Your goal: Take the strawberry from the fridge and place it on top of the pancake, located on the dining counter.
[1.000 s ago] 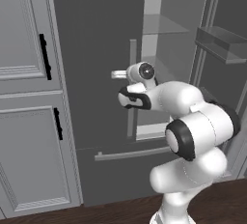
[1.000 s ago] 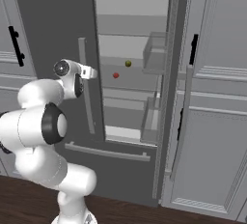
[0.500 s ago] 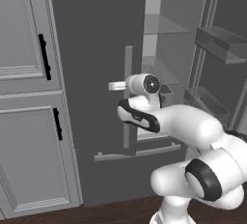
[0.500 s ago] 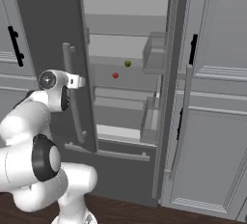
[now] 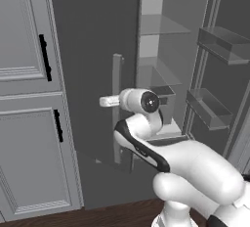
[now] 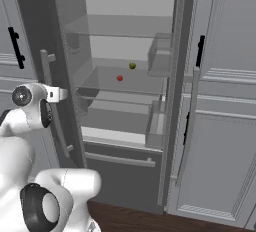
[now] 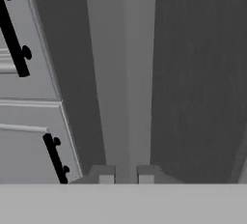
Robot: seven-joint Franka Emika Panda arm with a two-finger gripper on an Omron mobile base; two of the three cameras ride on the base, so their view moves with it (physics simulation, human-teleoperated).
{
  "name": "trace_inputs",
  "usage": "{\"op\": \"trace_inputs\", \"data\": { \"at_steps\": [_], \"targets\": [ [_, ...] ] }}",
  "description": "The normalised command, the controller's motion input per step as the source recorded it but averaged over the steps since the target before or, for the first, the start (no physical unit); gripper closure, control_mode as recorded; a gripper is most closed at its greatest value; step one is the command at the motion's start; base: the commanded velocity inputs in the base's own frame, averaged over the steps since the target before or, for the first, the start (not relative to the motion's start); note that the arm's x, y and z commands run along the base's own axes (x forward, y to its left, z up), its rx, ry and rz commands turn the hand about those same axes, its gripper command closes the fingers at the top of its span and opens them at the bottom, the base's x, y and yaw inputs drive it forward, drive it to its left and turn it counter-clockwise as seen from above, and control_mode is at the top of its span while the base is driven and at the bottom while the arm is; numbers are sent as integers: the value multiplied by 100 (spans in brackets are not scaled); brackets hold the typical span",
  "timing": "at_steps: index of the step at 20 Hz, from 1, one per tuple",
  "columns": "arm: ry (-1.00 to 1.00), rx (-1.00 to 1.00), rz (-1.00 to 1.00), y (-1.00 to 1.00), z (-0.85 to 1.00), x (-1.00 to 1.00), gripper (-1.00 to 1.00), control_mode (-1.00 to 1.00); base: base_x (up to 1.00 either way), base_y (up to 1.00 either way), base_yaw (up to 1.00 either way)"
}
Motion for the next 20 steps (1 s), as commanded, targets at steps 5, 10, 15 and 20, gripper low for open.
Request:
{"op": "trace_inputs", "data": {
  "at_steps": [5, 10, 15, 20],
  "targets": [
    [10, 0, 0, 42, 31, -64, -100, -100, 0, 0, 0],
    [13, 9, 0, -26, 55, -47, -100, -100, 0, 0, 0],
    [16, 20, 0, -86, 62, -54, -100, -100, 0, 0, 0],
    [18, 19, 0, -98, 20, -25, -100, -100, 0, 0, 0]
  ]
}}
